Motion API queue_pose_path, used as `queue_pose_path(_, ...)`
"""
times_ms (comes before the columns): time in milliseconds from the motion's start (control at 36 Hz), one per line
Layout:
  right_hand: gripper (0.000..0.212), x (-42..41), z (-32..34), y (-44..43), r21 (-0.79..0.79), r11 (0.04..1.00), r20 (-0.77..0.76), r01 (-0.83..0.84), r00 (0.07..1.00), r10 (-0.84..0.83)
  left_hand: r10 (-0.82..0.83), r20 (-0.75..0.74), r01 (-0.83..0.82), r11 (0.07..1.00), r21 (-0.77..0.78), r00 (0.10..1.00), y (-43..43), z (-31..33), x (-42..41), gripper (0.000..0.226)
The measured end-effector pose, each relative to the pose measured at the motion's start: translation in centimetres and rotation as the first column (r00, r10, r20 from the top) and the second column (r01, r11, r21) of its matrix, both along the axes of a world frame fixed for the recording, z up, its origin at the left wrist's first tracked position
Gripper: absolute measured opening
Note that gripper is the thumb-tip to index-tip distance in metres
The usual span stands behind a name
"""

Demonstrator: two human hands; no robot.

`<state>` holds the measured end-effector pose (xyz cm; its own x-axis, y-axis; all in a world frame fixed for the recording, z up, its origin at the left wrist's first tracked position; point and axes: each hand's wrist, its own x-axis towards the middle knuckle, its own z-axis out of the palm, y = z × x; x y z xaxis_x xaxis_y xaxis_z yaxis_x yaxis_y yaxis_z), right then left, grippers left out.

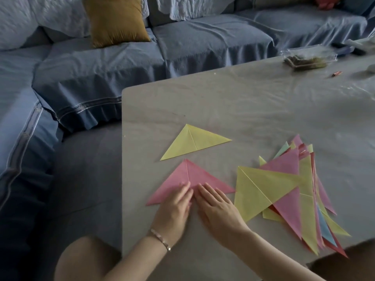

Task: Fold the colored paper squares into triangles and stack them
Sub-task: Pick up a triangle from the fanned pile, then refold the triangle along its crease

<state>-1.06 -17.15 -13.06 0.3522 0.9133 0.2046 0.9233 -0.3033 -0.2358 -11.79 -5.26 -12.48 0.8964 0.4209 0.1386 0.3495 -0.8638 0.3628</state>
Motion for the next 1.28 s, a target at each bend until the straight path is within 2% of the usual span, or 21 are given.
queue_pose_path(167,0.048,-0.3,0.3,-0.5,-0.034,0.999,-0.047,0.001,0.999,-0.002,-0.081,-0.121,0.082,0.997,0.007,0.989,-0.7,-0.6,-1.6,0.052)
queue_pose_path(222,0.048,-0.2,0.4,-0.8,-0.037,0.999,-0.047,0.031,0.998,-0.033,-0.087,-0.137,0.086,0.996,-0.013,0.987,-0.3,-0.6,-2.0,0.047)
queue_pose_path(250,0.051,0.0,0.5,-1.1,-0.043,0.998,-0.042,0.051,0.998,-0.053,-0.081,-0.140,0.079,0.997,-0.022,0.987,-0.2,-0.5,-2.2,0.041)
queue_pose_path(333,0.068,0.8,0.7,-2.0,-0.044,0.992,-0.033,0.119,0.992,-0.120,-0.029,-0.213,0.019,0.999,-0.047,0.977,0.4,0.3,-2.9,0.058)
queue_pose_path(472,0.068,2.2,0.7,-3.8,-0.041,0.979,-0.038,0.200,0.979,-0.202,0.001,-0.200,-0.015,0.998,-0.066,0.980,1.9,0.4,-5.1,0.063)
queue_pose_path(583,0.069,2.6,0.9,-4.6,-0.075,0.977,-0.041,0.200,0.978,-0.203,0.008,-0.185,-0.020,0.998,-0.063,0.983,3.0,0.9,-6.6,0.066)
queue_pose_path(722,0.070,2.4,1.4,-5.0,-0.077,0.978,-0.024,0.193,0.981,-0.195,0.130,-0.127,-0.140,0.987,-0.075,0.983,3.4,1.4,-6.8,0.076)
queue_pose_path(778,0.064,2.5,1.5,-4.8,-0.056,0.983,-0.014,0.175,0.984,-0.176,0.212,-0.149,-0.222,0.974,-0.051,0.966,3.5,1.9,-5.7,0.059)
queue_pose_path(833,0.040,3.1,1.9,-4.4,-0.015,0.988,-0.055,0.151,0.987,-0.152,0.306,-0.188,-0.314,0.949,-0.014,0.933,3.7,2.9,-4.0,0.043)
queue_pose_path(889,0.014,4.2,2.6,-4.1,0.003,0.987,-0.141,0.162,0.977,-0.159,0.357,-0.282,-0.370,0.929,0.007,0.891,4.0,3.7,-2.5,0.047)
queue_pose_path(917,0.015,5.0,3.0,-4.0,-0.015,0.982,-0.184,0.188,0.965,-0.188,0.374,-0.336,-0.393,0.920,0.012,0.865,4.1,3.9,-1.9,0.052)
queue_pose_path(1056,0.060,9.3,5.8,-4.2,-0.187,0.938,-0.307,0.293,0.890,-0.339,0.420,-0.468,-0.527,0.841,-0.121,0.778,4.9,4.0,-0.4,0.066)
queue_pose_path(1167,0.093,12.0,6.9,-4.7,-0.469,0.821,-0.207,0.326,0.863,-0.460,0.426,-0.459,-0.565,0.794,-0.224,0.780,5.3,3.9,-0.2,0.054)
queue_pose_path(1222,0.096,12.7,6.8,-5.0,-0.545,0.763,-0.140,0.348,0.859,-0.492,0.434,-0.447,-0.572,0.784,-0.240,0.782,5.2,4.0,-0.3,0.043)
queue_pose_path(1278,0.090,13.2,6.6,-5.1,-0.566,0.745,-0.130,0.353,0.854,-0.503,0.430,-0.420,-0.563,0.778,-0.276,0.799,4.9,4.0,-0.4,0.029)
